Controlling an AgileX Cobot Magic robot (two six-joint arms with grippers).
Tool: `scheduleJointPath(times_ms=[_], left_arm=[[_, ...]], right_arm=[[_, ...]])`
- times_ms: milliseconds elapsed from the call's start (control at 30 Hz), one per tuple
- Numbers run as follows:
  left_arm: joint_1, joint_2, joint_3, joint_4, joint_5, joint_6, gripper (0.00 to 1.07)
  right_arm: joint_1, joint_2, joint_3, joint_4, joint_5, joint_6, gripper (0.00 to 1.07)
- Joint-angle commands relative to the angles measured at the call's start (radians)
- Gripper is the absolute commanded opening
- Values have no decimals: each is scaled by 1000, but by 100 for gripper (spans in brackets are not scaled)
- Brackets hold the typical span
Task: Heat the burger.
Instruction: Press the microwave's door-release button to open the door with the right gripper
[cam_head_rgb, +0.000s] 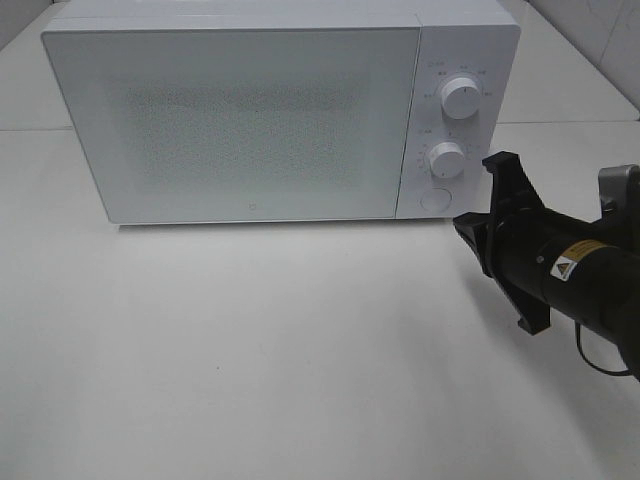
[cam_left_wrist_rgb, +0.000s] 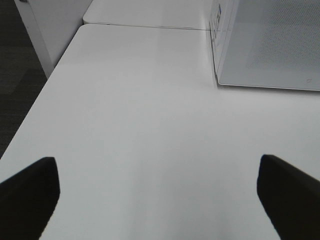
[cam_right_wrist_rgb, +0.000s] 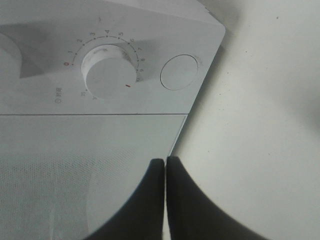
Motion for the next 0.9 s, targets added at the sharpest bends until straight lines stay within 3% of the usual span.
scheduleJointPath(times_ms=[33,433,900], left_arm=[[4,-17,1,3,-6,0,106],[4,-17,1,3,-6,0,106],[4,-17,1,3,-6,0,106]], right_arm=[[1,53,-41,39,-13,47,0],[1,213,-198,67,13,122,0],[-26,262,-287,109,37,82,0]])
